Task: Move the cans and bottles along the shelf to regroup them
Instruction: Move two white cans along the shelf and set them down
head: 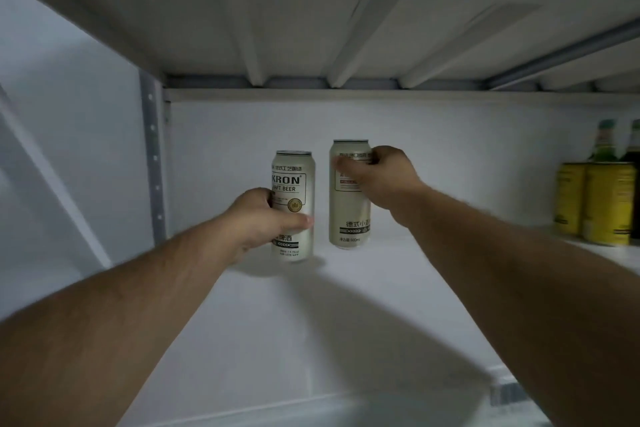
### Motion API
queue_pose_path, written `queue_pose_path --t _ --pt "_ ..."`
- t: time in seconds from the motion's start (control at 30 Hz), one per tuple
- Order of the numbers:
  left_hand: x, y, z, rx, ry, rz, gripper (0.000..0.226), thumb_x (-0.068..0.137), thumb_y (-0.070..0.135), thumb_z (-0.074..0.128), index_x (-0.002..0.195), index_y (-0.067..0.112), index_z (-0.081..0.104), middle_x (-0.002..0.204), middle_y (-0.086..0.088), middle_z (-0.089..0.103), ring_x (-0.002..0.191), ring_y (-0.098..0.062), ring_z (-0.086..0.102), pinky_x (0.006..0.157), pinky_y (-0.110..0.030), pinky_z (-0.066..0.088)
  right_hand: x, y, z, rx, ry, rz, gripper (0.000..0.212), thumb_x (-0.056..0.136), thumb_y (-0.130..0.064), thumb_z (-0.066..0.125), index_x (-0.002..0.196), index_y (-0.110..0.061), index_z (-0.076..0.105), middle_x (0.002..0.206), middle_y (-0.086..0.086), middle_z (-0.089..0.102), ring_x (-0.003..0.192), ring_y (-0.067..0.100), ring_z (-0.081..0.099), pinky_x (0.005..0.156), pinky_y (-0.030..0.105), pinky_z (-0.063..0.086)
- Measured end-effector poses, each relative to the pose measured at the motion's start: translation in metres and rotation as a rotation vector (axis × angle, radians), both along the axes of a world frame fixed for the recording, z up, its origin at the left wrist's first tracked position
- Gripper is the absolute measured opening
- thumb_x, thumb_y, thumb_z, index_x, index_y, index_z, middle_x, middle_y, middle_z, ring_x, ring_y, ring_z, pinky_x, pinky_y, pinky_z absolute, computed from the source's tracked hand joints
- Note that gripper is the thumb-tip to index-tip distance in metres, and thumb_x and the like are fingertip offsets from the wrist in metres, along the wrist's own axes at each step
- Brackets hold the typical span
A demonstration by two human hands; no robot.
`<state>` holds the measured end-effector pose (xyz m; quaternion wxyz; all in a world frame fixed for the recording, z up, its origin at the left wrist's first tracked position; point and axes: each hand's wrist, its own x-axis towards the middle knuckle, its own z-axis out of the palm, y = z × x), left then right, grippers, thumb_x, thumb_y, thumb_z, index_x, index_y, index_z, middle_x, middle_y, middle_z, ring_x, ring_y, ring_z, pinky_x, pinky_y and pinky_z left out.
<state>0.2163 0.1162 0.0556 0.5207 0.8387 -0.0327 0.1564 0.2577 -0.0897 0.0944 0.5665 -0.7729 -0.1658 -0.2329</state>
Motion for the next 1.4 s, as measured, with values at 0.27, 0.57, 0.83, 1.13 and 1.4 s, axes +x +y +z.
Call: queue_pose_path --t 0.27,0.57,0.83,1.13,1.4 --pt "-0.019 -0.118 0.002 -0.022 -0.028 -0.115 0.027 0.076 0.015 0.091 0.095 0.02 0.072 0.099 0.001 0.079 0.094 -0.016 0.074 0.09 -0.033 0.056 -0.043 -0.114 -0.003 0.024 -0.006 -0.095 0.039 0.078 -0.048 0.08 0.095 -0.015 0.068 0.086 -0.001 0.072 0.076 0.013 0.067 0.06 0.025 0.047" --pt "-0.034 -0.247 -0.014 -0.129 -0.018 -0.101 0.037 0.072 0.018 0.094 0.104 0.016 0.077 0.099 0.001 0.082 0.097 -0.018 0.077 0.097 -0.04 0.058 -0.077 -0.255 -0.01 -0.023 0.012 -0.127 0.036 0.078 -0.045 0.081 0.093 -0.014 0.07 0.081 -0.002 0.071 0.072 0.011 0.067 0.058 0.024 0.048" --pt "-0.038 -0.318 -0.022 -0.156 0.006 -0.068 0.033 0.073 0.016 0.093 0.101 0.017 0.076 0.1 0.0 0.082 0.099 -0.02 0.077 0.102 -0.046 0.057 -0.071 -0.334 -0.014 -0.005 0.06 -0.116 0.041 0.079 -0.046 0.081 0.1 -0.014 0.067 0.089 0.0 0.071 0.074 0.011 0.066 0.055 0.024 0.046" --pt "0.013 -0.36 -0.015 -0.125 -0.028 -0.064 0.034 0.074 0.02 0.093 0.102 0.018 0.075 0.1 0.003 0.081 0.096 -0.016 0.076 0.096 -0.038 0.058 -0.008 -0.363 -0.015 -0.013 0.042 -0.123 0.042 0.078 -0.048 0.081 0.103 -0.017 0.067 0.09 -0.002 0.072 0.08 0.014 0.068 0.064 0.028 0.051" --pt "0.06 -0.379 -0.002 -0.109 -0.036 -0.084 0.03 0.074 0.02 0.092 0.1 0.019 0.076 0.095 0.005 0.082 0.093 -0.015 0.077 0.093 -0.035 0.058 0.063 -0.371 -0.011 -0.016 0.071 -0.179 0.047 0.075 -0.053 0.082 0.102 -0.017 0.066 0.091 -0.001 0.072 0.085 0.019 0.069 0.078 0.036 0.058"
